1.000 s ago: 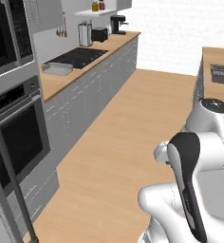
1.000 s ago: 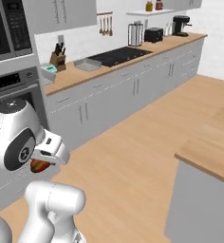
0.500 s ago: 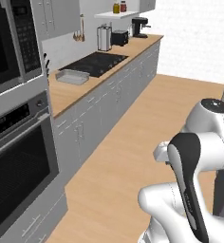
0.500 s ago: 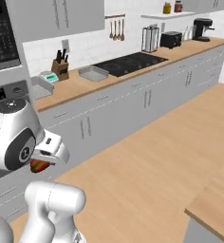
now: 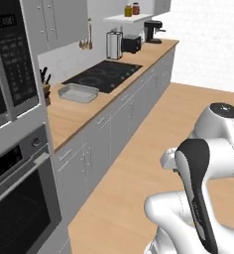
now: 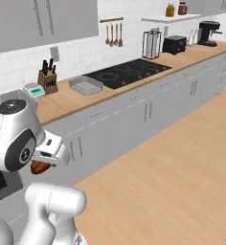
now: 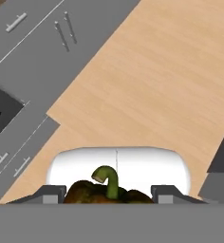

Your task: Place one bell pepper and one fish in each tupperware on the nearby counter, to pack two identical lunches.

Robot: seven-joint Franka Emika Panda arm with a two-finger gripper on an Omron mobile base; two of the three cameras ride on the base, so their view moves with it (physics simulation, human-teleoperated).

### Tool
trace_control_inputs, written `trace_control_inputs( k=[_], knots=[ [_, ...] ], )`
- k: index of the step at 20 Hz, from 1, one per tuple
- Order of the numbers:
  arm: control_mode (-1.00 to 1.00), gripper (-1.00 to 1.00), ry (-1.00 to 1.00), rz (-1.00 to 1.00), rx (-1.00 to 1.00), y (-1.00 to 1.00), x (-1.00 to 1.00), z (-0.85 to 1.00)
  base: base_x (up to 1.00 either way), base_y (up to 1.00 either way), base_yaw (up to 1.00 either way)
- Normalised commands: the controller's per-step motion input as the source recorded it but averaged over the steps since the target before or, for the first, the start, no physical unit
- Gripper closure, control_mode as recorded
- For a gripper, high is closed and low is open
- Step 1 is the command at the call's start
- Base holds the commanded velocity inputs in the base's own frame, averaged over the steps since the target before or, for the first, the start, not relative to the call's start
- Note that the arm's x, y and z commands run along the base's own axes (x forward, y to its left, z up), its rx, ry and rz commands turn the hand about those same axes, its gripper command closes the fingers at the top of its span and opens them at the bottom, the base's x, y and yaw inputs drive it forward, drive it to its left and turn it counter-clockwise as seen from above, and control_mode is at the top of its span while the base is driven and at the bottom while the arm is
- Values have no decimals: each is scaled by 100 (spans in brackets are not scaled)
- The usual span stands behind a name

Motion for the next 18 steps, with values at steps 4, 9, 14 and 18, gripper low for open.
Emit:
trace_control_inputs(
  k=[4, 9, 14, 18],
  knots=[
    [100, 100, 0, 0, 0, 0, 0, 0, 100, 18, 1],
    [100, 100, 0, 0, 0, 0, 0, 0, 100, 5, 7],
    [100, 100, 0, 0, 0, 0, 0, 0, 100, -15, 36],
    [100, 100, 0, 0, 0, 0, 0, 0, 100, -29, 60]
  ],
)
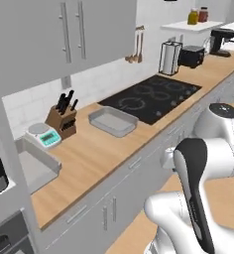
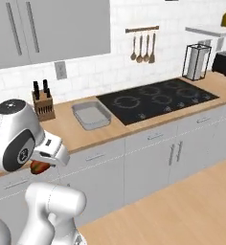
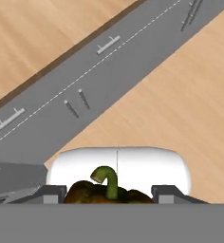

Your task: Place one bell pepper and one fish in each tupperware on the nearby counter, to pack two identical lunches.

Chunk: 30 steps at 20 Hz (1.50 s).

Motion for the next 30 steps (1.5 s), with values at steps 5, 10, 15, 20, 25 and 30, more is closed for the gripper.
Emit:
trace_control_inputs(
  k=[5, 10, 15, 20, 25, 30],
  knots=[
    [100, 100, 0, 0, 0, 0, 0, 0, 68, -19, 70],
    [100, 100, 0, 0, 0, 0, 0, 0, 34, 0, 75],
    [100, 100, 0, 0, 0, 0, 0, 0, 38, 6, 60],
    [100, 100, 0, 0, 0, 0, 0, 0, 27, 14, 34],
    [100, 100, 0, 0, 0, 0, 0, 0, 28, 33, 24],
    [100, 100, 0, 0, 0, 0, 0, 0, 55, 13, 12]
  ],
)
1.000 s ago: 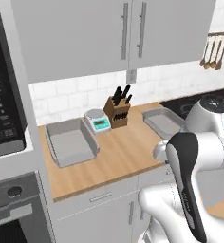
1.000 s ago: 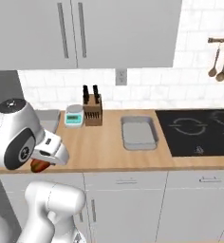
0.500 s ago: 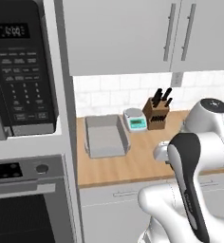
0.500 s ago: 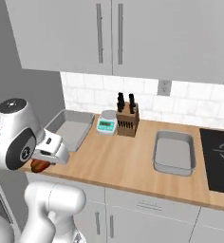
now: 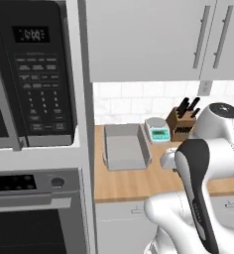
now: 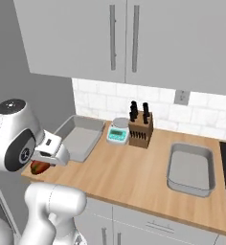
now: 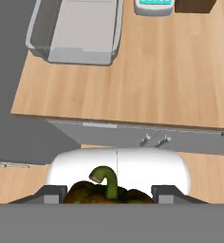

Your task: Place one bell pepper and one fish in each tupperware on the nearby counter, to pack two identical lunches.

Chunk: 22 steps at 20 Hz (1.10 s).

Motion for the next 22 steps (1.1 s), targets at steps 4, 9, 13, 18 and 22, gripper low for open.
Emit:
trace_control_inputs(
  k=[4, 9, 13, 18, 22],
  knots=[
    [100, 100, 0, 0, 0, 0, 0, 0, 40, 0, 4],
    [100, 100, 0, 0, 0, 0, 0, 0, 13, 0, 0],
    [-100, 100, -4, 0, 0, 5, 32, -1, 12, 0, 0],
    [-100, 100, -20, 7, 0, 11, 86, -8, 0, 0, 0],
    [-100, 100, -16, 7, 0, 8, 88, -1, 0, 0, 0]
  ],
)
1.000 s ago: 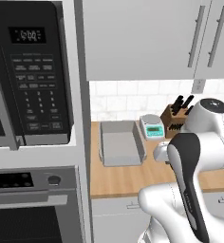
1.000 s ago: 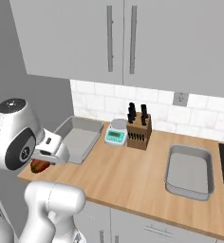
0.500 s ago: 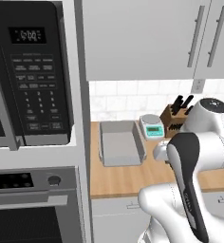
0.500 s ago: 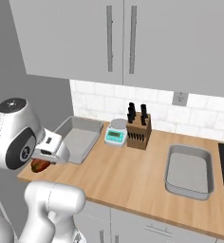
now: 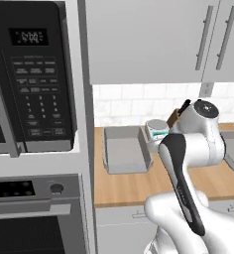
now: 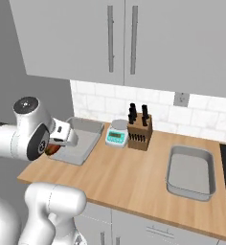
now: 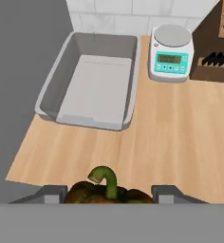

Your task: Place one bell pepper and one fish in each tupperware on the nearby counter, to pack two identical lunches.

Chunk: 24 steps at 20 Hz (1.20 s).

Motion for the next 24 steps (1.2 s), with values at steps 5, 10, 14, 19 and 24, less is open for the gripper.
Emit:
trace_control_inputs(
  k=[5, 10, 14, 19, 24],
  knots=[
    [-100, 100, -5, 3, 0, 30, 94, 0, 0, 0, 0],
    [-100, 100, 0, 0, 0, 11, 99, -28, 0, 0, 0],
    [-100, 100, 8, 0, -4, 3, 100, -48, 0, 0, 0],
    [-100, 100, 14, 0, -2, 9, 80, -26, 0, 0, 0],
    [-100, 100, 20, 0, 0, 4, 73, -20, 0, 0, 0]
  ],
)
